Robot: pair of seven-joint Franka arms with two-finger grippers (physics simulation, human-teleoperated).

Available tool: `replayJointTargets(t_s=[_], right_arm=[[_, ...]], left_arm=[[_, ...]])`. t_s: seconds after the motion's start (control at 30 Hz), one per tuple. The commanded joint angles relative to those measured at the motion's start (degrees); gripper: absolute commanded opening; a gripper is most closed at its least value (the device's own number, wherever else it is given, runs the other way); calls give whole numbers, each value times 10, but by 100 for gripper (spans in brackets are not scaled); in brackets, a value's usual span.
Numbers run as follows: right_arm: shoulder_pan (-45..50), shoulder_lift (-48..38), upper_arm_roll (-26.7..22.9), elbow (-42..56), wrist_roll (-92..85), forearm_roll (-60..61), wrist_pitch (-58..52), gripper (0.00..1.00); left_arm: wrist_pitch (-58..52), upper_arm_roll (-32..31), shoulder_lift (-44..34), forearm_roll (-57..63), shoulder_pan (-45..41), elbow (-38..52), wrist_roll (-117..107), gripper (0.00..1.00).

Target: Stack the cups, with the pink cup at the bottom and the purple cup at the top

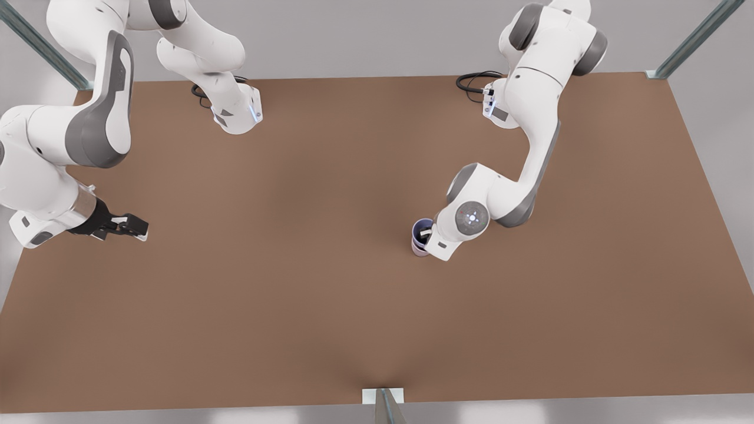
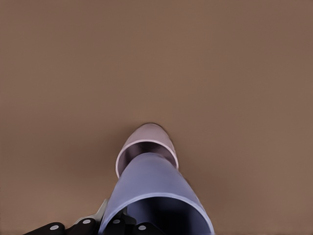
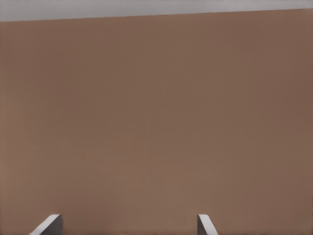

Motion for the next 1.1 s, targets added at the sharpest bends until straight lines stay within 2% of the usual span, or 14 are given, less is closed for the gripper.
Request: replayJointTargets(t_s=[0.0, 0.27, 0.33, 0.5, 0.87, 1.03, 1.07], right_arm=[[0, 0, 0, 0, 0, 0, 0, 100], [0, 1, 0, 0, 0, 1, 7, 100], [-1, 1, 0, 0, 0, 1, 7, 100], [-1, 1, 0, 0, 0, 1, 7, 100], [-1, 1, 0, 0, 0, 1, 9, 100], [-1, 5, 0, 5, 1, 1, 9, 100], [-1, 5, 0, 6, 1, 1, 9, 100]], left_arm=[[1, 0, 0, -25, 0, 0, 1, 21], [1, 1, 8, -23, -5, 0, 3, 21], [1, 2, 11, -22, -5, 1, 5, 31], [1, 2, 12, -5, -5, 1, 8, 38], [-1, 5, 11, -3, -5, 3, 9, 40], [-8, 6, 8, 23, -5, 14, 2, 52], [-14, 6, 6, 25, -5, 15, 1, 65]])
